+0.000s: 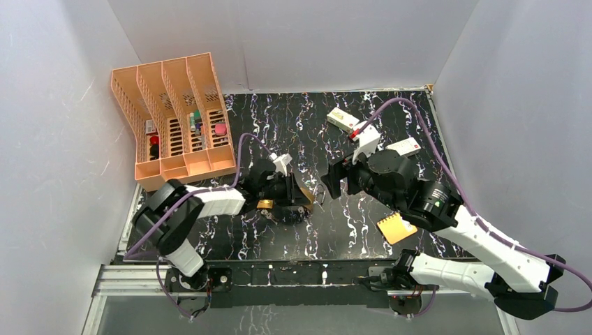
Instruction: Unlock with the key
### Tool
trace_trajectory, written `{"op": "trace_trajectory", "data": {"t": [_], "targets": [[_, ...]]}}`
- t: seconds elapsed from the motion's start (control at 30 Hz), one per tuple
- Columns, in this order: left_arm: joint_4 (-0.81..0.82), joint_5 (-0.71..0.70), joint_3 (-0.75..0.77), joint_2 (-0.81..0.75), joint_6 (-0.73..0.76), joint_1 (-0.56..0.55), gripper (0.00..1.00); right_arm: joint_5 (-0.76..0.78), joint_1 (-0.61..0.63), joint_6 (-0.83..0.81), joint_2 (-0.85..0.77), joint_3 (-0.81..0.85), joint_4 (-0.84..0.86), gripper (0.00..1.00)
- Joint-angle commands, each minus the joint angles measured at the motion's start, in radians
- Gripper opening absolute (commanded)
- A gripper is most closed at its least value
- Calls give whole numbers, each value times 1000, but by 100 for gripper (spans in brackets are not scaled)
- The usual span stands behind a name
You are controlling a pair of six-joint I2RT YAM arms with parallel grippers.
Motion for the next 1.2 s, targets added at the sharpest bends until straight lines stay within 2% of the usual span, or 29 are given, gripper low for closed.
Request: {"op": "trace_trajectory", "data": {"t": [0.0,0.2,0.23,0.27,0.3,0.33,0.5,0.53,0.63,0.83,0.9,0.97,1.0,1.07,1.17], "targets": [[154,-5,86,70,-39,-6,0,8,3,60,-39,-5,53,92],[67,-17,160,177,-9,-6,0,17,3,79,-52,-14,39,93],[49,-20,167,182,-2,-6,6,23,2,85,-54,-15,36,93],[27,-30,170,179,4,-6,21,31,2,90,-56,-17,30,94],[5,-44,168,170,11,-5,28,37,2,95,-57,-18,24,95],[-11,-66,161,155,21,-6,39,42,3,99,-56,-19,18,96],[-103,-176,120,17,61,-5,71,55,3,110,-61,-20,10,98],[-137,-200,122,-12,72,-4,82,60,2,112,-62,-17,10,98],[-313,-297,161,-93,100,-4,98,108,2,137,-66,-13,16,98],[-711,-577,292,-263,76,-7,98,406,2,312,-71,-15,-12,98],[-818,-698,312,-332,43,-7,98,510,2,362,-42,10,-68,98],[-1002,-884,362,-391,-16,-7,98,571,2,384,4,46,-135,98],[-1048,-928,377,-401,-14,-7,98,579,3,383,8,46,-134,98],[-1076,-949,389,-431,15,-7,98,580,2,351,-20,21,-69,98],[-1017,-908,372,-473,97,-7,98,567,3,323,-63,-5,-11,98]]}}
